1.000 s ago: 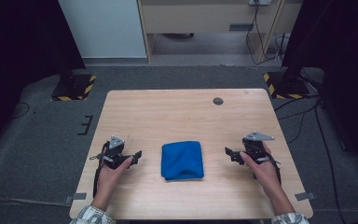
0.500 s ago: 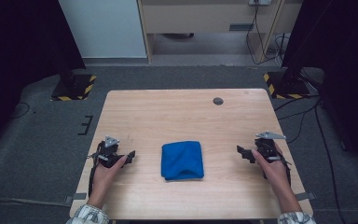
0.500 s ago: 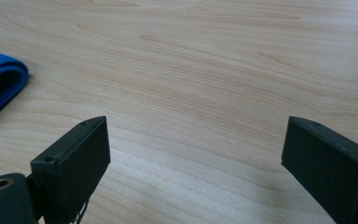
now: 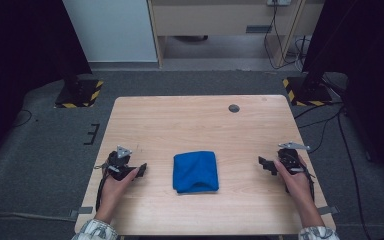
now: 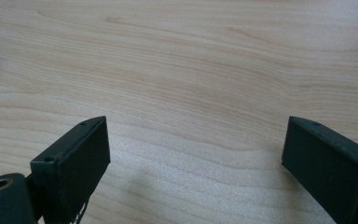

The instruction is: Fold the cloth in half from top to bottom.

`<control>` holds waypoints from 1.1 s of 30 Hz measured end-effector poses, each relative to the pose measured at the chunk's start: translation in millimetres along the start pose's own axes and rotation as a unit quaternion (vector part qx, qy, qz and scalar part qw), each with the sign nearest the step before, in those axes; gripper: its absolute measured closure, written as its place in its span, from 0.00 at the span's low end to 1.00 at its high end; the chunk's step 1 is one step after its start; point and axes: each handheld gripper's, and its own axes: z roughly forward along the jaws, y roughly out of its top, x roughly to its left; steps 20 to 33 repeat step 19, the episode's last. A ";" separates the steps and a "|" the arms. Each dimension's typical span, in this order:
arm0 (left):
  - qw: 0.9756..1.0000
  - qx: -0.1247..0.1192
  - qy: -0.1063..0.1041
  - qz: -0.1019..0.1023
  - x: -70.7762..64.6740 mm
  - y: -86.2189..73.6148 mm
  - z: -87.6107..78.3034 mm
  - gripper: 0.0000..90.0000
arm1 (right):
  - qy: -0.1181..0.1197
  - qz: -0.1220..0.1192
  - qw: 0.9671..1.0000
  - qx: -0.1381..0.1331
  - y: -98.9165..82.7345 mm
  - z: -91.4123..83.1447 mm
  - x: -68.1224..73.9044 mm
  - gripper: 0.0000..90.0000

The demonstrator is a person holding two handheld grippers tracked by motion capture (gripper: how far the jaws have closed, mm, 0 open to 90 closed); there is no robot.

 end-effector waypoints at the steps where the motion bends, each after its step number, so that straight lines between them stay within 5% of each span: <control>1: 1.000 0.000 0.000 0.000 0.0 0.0 0.0 0.08 | -0.001 0.000 1.000 0.003 -0.7 1.0 -0.1 0.09; 7: 1.000 0.000 0.000 0.000 -0.1 0.0 0.0 0.08 | -0.011 -0.011 1.000 0.005 -3.3 5.0 2.4 0.07; 14: 1.000 0.000 0.000 0.001 -0.5 0.0 0.2 0.07 | -0.034 -0.069 0.997 0.029 -4.5 8.5 14.5 0.05; 33: 1.000 0.001 0.000 0.000 -0.9 0.3 0.6 0.07 | -0.032 -0.071 0.997 0.029 -5.2 8.2 16.2 0.05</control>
